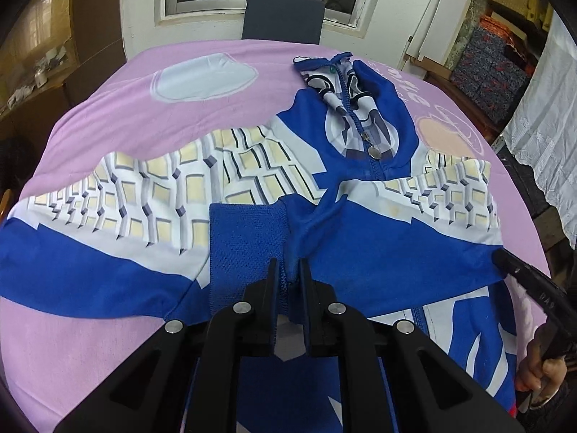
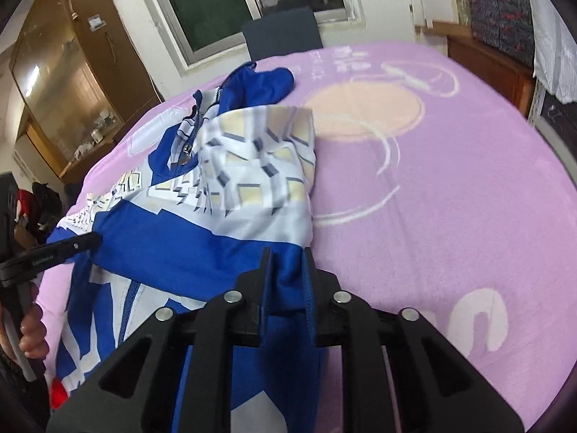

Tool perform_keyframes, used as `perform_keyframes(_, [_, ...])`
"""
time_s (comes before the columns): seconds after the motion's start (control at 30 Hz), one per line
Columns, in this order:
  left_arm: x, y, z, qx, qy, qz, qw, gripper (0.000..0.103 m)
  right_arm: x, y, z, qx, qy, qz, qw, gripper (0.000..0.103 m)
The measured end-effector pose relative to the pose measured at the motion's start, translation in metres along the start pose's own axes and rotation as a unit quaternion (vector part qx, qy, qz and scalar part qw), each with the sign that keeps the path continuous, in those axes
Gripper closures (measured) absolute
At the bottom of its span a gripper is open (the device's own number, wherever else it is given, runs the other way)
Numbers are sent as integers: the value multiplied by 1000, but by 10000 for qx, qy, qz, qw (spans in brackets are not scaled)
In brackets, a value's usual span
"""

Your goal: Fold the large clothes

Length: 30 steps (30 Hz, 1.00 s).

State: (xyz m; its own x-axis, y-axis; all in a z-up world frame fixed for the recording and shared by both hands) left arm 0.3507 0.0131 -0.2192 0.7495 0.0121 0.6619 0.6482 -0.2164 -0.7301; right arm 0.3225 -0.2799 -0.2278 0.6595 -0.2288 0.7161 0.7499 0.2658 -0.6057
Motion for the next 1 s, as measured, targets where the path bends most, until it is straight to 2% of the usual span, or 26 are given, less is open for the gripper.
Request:
perform_keyframes(0.07, [1,0,0,23,4,-17,10000,88,10,-6,-6,234,426,-127,9987,78])
perform_keyframes(0.1, [3,-1,0,49,18,-31,10000,84,15,-6,-8,299,582,-153,9977,66])
perform_keyframes(0.13, [4,-1,-1,96,33,-49,9999,73,23,-4,-11,319,708,-175,9968,57])
perform_keyframes(0.2, [9,-1,1,218,47,-131,9997,64,42,4,-17,206,884,-178,9957,57])
perform_keyframes(0.27, [11,2,4,226,21,-113,9997,64,57,20,-24,270,1148,-130,9929,57])
perform_keyframes(0.37, [11,11,7,147,-70,-23,9999,68,61,48,-26,394,1451,164,9885,57])
perform_keyframes(0.43, [11,16,5,-102,-131,37,9999,93,54,62,-23,383,1477,337,9877,57])
perform_keyframes(0.47, [13,15,4,-106,-126,4,9999,93,50,68,-20,355,1446,355,9882,57])
perform_keyframes(0.5, [15,14,4,-43,-88,-72,9999,94,50,68,-17,275,1340,273,9902,66])
perform_keyframes(0.53, [19,10,4,51,-34,-219,9997,94,50,67,-16,140,1196,238,9924,89])
perform_keyframes(0.57, [23,6,5,125,-23,-340,9993,94,51,65,-16,0,1071,143,9941,95])
perform_keyframes(0.67, [31,1,8,64,-92,-450,9989,94,54,62,-26,-179,1078,11,9940,96])
perform_keyframes(0.77, [20,18,7,202,67,-201,9996,93,52,70,-34,-180,1093,80,9938,96])
perform_keyframes(0.8, [14,25,7,262,110,-88,9996,89,53,70,-32,-249,966,88,9950,96])
perform_keyframes(0.87, [9,22,3,425,281,-189,9985,84,54,67,-32,-401,815,37,9959,90])
perform_keyframes(0.9, [9,18,1,470,337,-199,9981,71,55,62,-35,-503,831,-19,9953,79])
perform_keyframes(0.93, [11,10,0,574,394,-272,9972,51,58,53,-39,-626,863,-174,9941,67])
perform_keyframes(1.0, [18,-5,3,816,453,-573,9940,45,66,36,-39,-671,840,-479,9930,66])
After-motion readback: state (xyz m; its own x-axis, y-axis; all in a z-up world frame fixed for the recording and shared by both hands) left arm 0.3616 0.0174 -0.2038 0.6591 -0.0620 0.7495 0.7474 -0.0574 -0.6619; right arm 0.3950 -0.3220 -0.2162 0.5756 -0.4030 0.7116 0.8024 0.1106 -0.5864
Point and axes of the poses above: each gripper's, at about its wrist camera, not at the fingertips, and y roughly the way its jaws point, z to its left, x to its top, the point moved 6 cm from there along y, roughly the way its jaws point, and after that the axes turned 9 degrees about -z, right-handed, at the moved point
